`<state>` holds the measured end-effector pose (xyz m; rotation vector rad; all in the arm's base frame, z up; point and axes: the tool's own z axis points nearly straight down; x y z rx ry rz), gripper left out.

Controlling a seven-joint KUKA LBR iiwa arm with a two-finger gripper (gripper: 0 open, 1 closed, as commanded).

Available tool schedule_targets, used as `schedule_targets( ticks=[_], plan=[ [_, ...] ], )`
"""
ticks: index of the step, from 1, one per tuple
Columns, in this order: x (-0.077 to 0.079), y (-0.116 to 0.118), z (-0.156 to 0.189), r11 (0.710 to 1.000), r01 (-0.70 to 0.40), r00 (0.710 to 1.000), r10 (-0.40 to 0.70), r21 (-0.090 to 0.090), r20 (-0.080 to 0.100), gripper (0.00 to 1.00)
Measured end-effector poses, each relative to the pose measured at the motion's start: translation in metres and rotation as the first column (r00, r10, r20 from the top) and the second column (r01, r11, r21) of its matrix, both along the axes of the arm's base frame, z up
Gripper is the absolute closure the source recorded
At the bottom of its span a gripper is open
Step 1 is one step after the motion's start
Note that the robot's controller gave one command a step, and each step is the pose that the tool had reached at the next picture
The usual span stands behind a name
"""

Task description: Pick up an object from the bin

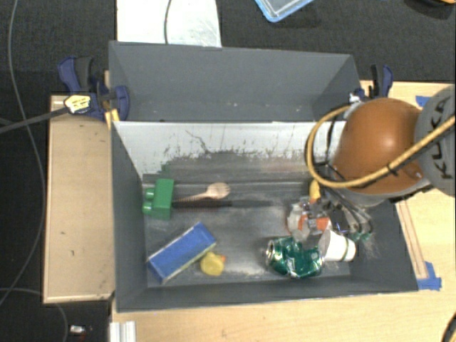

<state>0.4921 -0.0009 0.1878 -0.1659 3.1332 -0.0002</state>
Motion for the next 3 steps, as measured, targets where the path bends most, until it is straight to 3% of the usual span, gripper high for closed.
schedule_targets(
  ticks=[1, 2, 3],
  plan=[
    [-0.01, -0.013, -0.027, 0.986, -0.166, 0.986, 0.166, 0.0, 0.003, 1.0],
    [-0.009, -0.028, -0.045, 0.989, -0.147, 0.989, 0.147, 0.001, 0.008, 0.0],
    [-0.009, -0.028, -0.045, 0.989, -0.147, 0.989, 0.147, 0.001, 0.008, 0.0]
  ],
)
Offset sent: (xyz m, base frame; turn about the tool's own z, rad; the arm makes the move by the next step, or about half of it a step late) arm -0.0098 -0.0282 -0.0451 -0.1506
